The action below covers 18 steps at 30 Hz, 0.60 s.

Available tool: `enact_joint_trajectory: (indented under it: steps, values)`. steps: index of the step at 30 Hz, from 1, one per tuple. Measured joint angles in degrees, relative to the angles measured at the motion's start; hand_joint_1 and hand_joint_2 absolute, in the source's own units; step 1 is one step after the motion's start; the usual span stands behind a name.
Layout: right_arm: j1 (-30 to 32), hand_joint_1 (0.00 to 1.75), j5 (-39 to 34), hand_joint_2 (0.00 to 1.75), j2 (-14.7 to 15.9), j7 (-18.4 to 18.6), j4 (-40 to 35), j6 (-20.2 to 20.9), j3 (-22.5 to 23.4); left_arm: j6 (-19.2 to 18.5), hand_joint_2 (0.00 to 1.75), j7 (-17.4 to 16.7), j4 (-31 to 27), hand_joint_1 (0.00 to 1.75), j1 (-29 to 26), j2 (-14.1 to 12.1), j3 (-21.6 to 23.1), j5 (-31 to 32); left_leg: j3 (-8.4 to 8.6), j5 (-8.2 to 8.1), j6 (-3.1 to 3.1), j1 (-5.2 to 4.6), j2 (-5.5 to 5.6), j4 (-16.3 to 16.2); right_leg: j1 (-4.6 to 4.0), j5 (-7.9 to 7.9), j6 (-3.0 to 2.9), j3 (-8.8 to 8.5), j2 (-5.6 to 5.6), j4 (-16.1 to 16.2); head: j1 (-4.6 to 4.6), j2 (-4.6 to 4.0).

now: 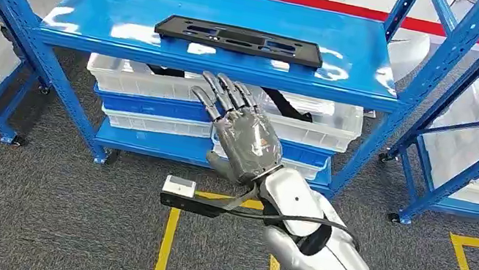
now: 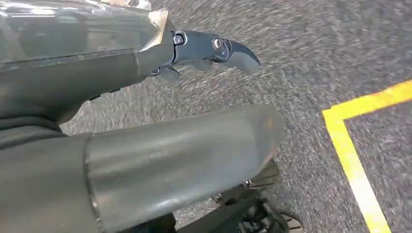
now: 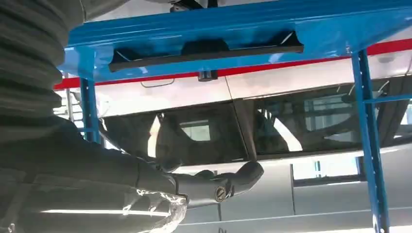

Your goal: Take the parts from the cabinet and place them on the table.

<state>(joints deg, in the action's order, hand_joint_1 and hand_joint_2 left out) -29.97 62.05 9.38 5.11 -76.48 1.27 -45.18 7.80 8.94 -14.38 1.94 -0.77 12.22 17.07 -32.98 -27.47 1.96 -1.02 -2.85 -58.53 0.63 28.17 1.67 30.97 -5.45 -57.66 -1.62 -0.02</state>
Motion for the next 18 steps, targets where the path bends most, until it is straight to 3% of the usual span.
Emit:
enact_joint_trajectory:
  steps: [1,2,3,4,5,7,8,9,11,12,13,14,16,18]
  values:
    - [0.0,0.0,0.0,1.75,-0.1,-0.1,0.0,0.0,0.1,0.1,0.0,0.3,0.0,0.0,-0.3,0.0,-0.5,-0.4,-0.06,0.1,0.24,-0.03,0.15,0.2,-0.02,-0.14,0.23,-0.17,-0.24,0.3,0.02,0.0]
    - [0.0,0.0,0.0,1.75,-0.3,-0.2,0.0,-0.1,0.4,0.1,0.0,0.4,0.1,0.0,-0.4,0.1,-0.7,-0.8,0.92,0.85,0.86,0.8,0.49,1.7,-0.34,0.24,0.54,-0.05,-0.16,0.3,0.02,0.0]
    - [0.0,0.0,0.0,1.75,-0.1,-0.2,0.0,-0.1,0.6,0.1,0.0,0.7,0.1,0.0,-0.6,0.2,-1.0,-0.9,1.29,1.08,0.96,0.8,0.56,2.3,-0.09,0.7,0.59,0.12,1.91,-0.6,-0.02,0.0]
    - [-0.1,0.0,0.0,1.75,0.0,-0.3,0.1,-0.2,0.7,0.0,0.0,0.7,0.1,0.0,-0.6,0.2,-1.4,-1.0,1.41,1.24,1.24,1.06,0.78,2.5,-0.01,2.16,0.25,1.73,3.86,-3.9,-0.02,0.0]
    - [0.0,0.0,0.0,1.75,0.1,-0.4,0.1,-0.2,0.7,-0.1,0.0,0.8,0.1,0.0,-0.5,0.3,-1.6,-1.3,1.36,1.25,1.27,1.19,1.14,2.5,0.04,3.72,0.04,4.04,4.74,-8.4,-0.09,0.0]
    - [0.5,0.0,-0.3,1.75,0.4,-0.5,0.4,-0.3,0.7,-1.0,0.0,1.2,0.1,0.0,-0.8,0.6,-2.1,-2.0,1.33,1.2,1.21,1.23,2.06,2.5,0.34,5.99,0.23,8.86,5.17,-17.0,-0.04,0.0]
    - [0.6,0.0,-0.4,1.75,0.6,-0.6,0.5,-0.3,0.7,-2.0,0.0,1.7,0.1,0.0,-1.0,0.6,-2.3,-2.3,1.41,1.12,1.08,1.3,2.41,2.4,0.52,5.56,0.7,9.74,5.17,-17.7,-0.04,0.0]
    - [0.6,0.0,-0.5,1.75,0.7,-0.7,0.6,-0.4,0.8,-3.8,0.0,2.5,0.2,0.0,-1.2,0.6,-2.5,-2.8,1.6,0.95,0.81,1.49,2.82,2.4,0.73,3.85,1.53,9.11,5.17,-15.4,-0.04,0.0]
    - [0.5,0.0,-0.7,1.75,0.7,-1.0,0.6,-0.6,0.9,-6.4,0.0,3.8,0.3,0.0,-1.5,0.6,-3.0,-3.6,2.21,0.41,0.01,1.98,3.36,2.1,1.23,-1.12,3.28,4.99,5.15,-5.6,-0.06,0.0]
    - [0.5,0.0,-0.7,1.75,0.9,-1.0,0.7,-0.7,0.9,-8.0,0.0,4.8,0.3,0.0,-1.7,0.5,-3.3,-4.2,2.23,-0.05,-0.64,1.94,3.56,1.8,1.62,-2.85,3.78,3.22,5.16,-0.9,-0.11,0.0]
    - [0.5,0.0,-0.7,1.75,0.9,-1.0,0.7,-0.7,0.8,-9.8,0.0,5.8,0.4,0.0,-1.7,0.1,-3.7,-4.8,1.85,-0.49,-1.27,1.66,3.84,1.1,1.23,-2.01,2.95,2.3,5.81,-0.1,-0.09,0.0]
    - [0.5,0.0,-0.7,1.75,0.8,-1.0,0.7,-0.8,0.8,-10.7,0.0,6.3,0.5,0.0,-1.8,-0.1,-3.9,-5.0,1.74,-0.4,-1.4,1.66,3.91,1.3,1.15,-2.0,2.07,2.59,5.79,-0.4,0.09,0.0]
    - [0.6,0.0,-0.7,1.75,1.0,-1.0,0.8,-0.8,0.9,-11.4,0.0,6.6,0.6,0.0,-2.3,-0.2,-4.3,-5.1,1.89,-0.35,-1.62,1.97,3.96,1.6,0.87,-1.77,1.34,2.77,5.85,-0.5,0.09,0.0]
    - [0.4,0.0,-0.7,1.75,0.8,-1.0,0.8,-0.8,0.9,-11.6,0.0,6.8,0.7,0.0,-2.3,-0.4,-4.5,-5.2,1.23,-1.24,-2.15,2.23,3.5,0.6,1.37,-1.63,0.31,2.27,5.87,-0.3,0.13,0.0]
